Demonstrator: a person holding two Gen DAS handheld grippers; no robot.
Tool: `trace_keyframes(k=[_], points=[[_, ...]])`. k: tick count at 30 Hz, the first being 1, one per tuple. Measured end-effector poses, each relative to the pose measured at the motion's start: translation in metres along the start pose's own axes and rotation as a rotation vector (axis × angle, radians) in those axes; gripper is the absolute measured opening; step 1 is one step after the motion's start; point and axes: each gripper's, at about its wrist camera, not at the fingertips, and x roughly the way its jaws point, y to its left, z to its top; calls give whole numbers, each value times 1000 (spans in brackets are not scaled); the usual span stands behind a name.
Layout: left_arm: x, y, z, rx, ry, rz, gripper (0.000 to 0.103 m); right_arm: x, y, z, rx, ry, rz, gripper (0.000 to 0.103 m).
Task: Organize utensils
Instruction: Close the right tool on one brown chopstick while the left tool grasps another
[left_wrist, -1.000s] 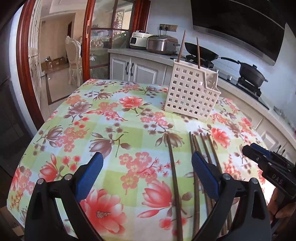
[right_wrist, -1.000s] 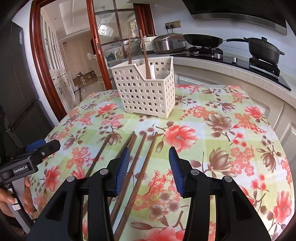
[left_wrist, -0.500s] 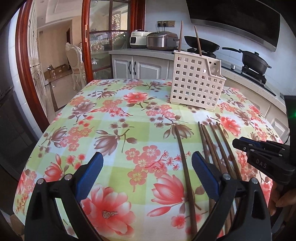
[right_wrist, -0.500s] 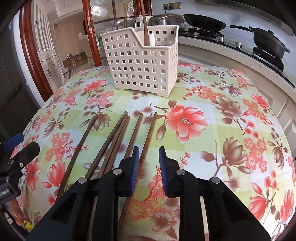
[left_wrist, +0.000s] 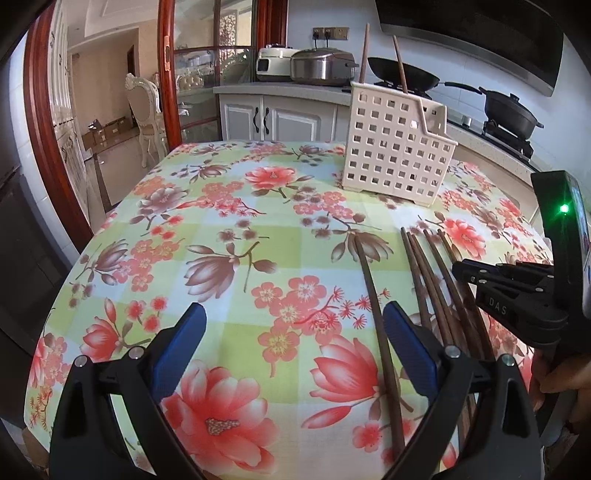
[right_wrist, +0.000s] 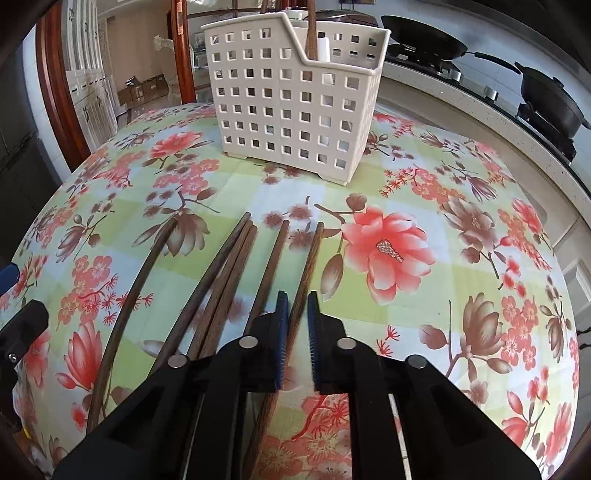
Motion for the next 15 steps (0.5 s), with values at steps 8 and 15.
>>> trace_keyframes(k=[8, 15], points=[[32, -18, 13, 24, 115, -54, 75, -7, -10, -9, 23, -6, 35, 6], [63, -43, 26, 74, 184, -86, 44, -9, -21, -14, 52, -10, 78, 6]])
